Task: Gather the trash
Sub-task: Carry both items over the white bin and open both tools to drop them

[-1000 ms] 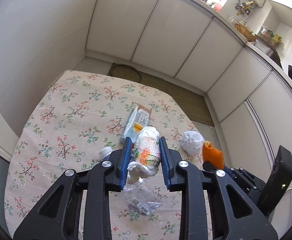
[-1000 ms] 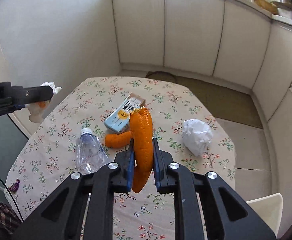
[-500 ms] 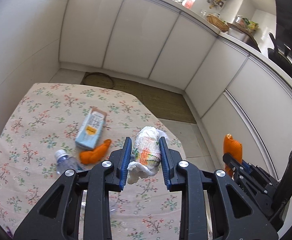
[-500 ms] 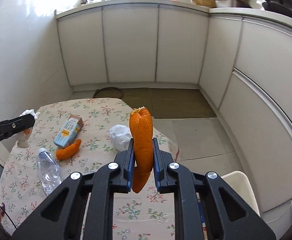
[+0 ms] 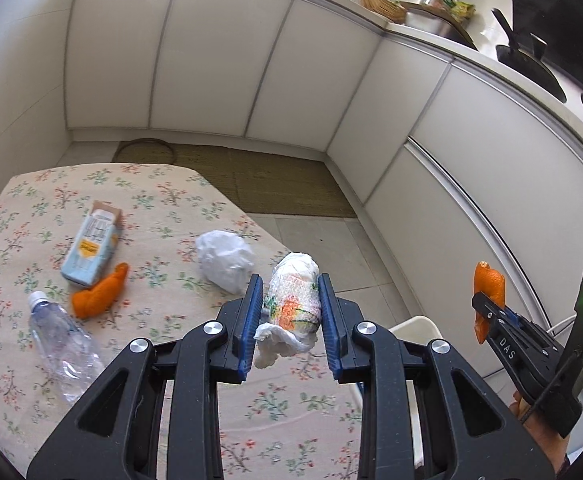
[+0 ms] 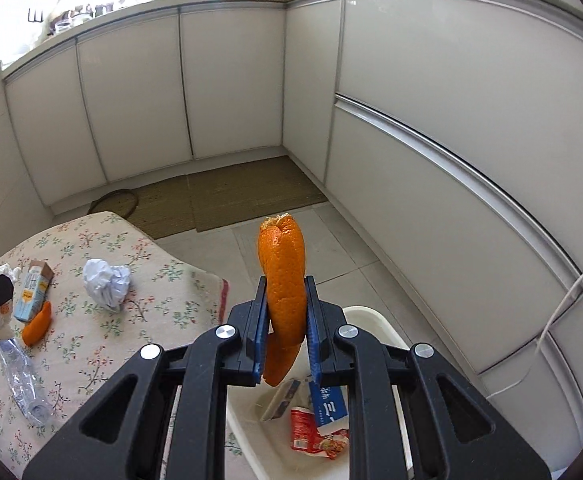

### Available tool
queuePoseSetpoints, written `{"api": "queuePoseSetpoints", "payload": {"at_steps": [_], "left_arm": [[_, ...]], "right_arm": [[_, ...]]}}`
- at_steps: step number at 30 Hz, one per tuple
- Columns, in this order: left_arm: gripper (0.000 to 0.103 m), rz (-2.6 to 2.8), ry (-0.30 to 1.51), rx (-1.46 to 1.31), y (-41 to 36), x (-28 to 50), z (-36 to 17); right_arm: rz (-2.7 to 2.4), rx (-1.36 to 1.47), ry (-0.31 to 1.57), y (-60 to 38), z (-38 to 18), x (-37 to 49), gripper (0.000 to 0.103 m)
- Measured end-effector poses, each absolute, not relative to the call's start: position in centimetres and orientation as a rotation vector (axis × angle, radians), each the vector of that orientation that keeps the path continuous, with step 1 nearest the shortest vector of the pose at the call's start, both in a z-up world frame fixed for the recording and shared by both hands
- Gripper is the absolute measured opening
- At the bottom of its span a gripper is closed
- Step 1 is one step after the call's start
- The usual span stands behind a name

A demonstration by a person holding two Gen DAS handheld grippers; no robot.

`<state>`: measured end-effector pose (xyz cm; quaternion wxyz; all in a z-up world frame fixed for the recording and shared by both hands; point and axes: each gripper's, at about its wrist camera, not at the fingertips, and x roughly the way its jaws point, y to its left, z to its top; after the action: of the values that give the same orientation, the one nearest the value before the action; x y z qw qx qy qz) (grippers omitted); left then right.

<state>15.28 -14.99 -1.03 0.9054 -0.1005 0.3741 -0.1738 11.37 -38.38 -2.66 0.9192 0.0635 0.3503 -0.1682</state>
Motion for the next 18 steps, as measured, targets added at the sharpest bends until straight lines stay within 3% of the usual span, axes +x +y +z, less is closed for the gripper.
{"api": "queuePoseSetpoints", "payload": {"at_steps": [3, 5, 7, 12, 18], "left_arm": [[0.027, -0.393, 0.778, -0.202, -17.3, 15.3, -1.1], [0.027, -0.42, 0.781, -0.202, -18.7, 15.3, -1.1], [0.027, -0.456, 0.78, -0.198, -20.3, 15.2, -1.0], [0.027, -0.535, 0.797, -0.177, -24.6, 14.9, -1.3], [0.027, -0.63, 0.83, -0.128, -29.4, 14.5, -2.5]], "right_arm": [[-0.392, 0.142, 0.729, -40.0, -2.9, 10.8, 0.02], [-0.422, 0.146, 0.729, -41.2, -2.9, 10.2, 0.032], [-0.458, 0.145, 0.714, -42.3, -2.7, 9.2, 0.05], [-0.547, 0.148, 0.686, -45.8, -2.2, 6.6, 0.065], [-0.651, 0.202, 0.676, -49.8, -2.3, 4.2, 0.075]]}}
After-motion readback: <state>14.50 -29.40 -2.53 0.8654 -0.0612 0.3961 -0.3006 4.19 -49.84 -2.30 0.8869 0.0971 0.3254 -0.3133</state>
